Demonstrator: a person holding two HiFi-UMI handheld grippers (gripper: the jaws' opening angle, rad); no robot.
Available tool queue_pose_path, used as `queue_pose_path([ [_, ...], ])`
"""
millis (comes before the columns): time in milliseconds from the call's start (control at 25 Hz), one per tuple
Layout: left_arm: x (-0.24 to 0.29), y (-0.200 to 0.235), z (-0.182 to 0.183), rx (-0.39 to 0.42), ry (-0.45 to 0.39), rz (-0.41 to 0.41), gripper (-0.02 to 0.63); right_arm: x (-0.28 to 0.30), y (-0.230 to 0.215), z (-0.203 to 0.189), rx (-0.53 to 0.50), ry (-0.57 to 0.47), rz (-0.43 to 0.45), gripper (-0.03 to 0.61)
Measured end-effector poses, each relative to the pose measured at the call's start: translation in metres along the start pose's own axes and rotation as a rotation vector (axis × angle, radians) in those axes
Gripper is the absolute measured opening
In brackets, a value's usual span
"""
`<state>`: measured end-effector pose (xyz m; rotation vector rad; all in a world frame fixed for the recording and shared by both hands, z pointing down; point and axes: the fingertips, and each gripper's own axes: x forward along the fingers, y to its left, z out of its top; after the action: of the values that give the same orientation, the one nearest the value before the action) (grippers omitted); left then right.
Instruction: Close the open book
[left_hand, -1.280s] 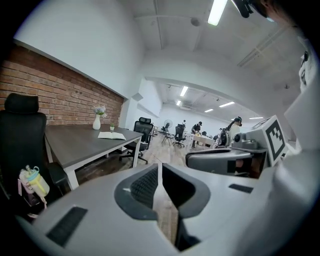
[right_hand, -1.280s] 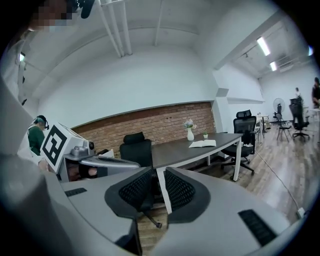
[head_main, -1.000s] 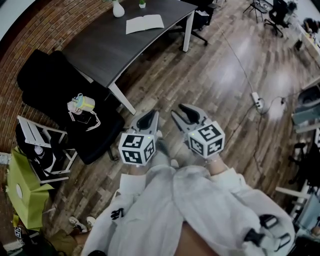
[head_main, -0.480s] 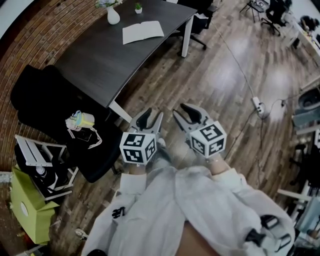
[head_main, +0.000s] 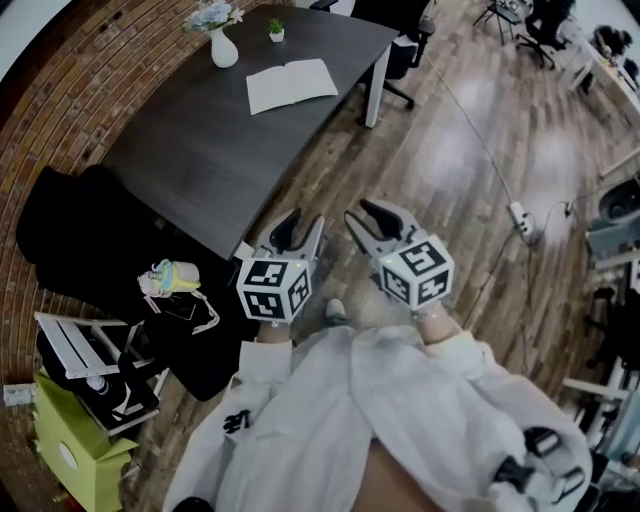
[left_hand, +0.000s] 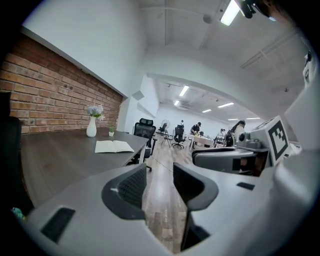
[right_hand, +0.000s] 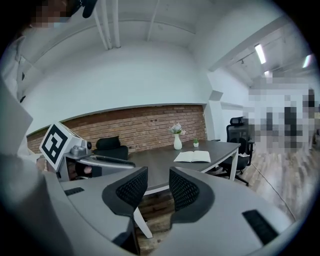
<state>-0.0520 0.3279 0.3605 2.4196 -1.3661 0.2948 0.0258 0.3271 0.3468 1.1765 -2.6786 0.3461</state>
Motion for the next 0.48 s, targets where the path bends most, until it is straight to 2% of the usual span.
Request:
queue_pose_path([
  [240,0.023,0.034,0.014,0.012,0.008,-0.031,0.149,0.039,-0.013,0.01,0.005,0.002,-0.037,0.112],
  [480,0.032,0.055,0.004,-0.007,0.039,-0.052,0.149,0.064,-0.015,0.0,0.024,0.034,-0.042,0.112],
])
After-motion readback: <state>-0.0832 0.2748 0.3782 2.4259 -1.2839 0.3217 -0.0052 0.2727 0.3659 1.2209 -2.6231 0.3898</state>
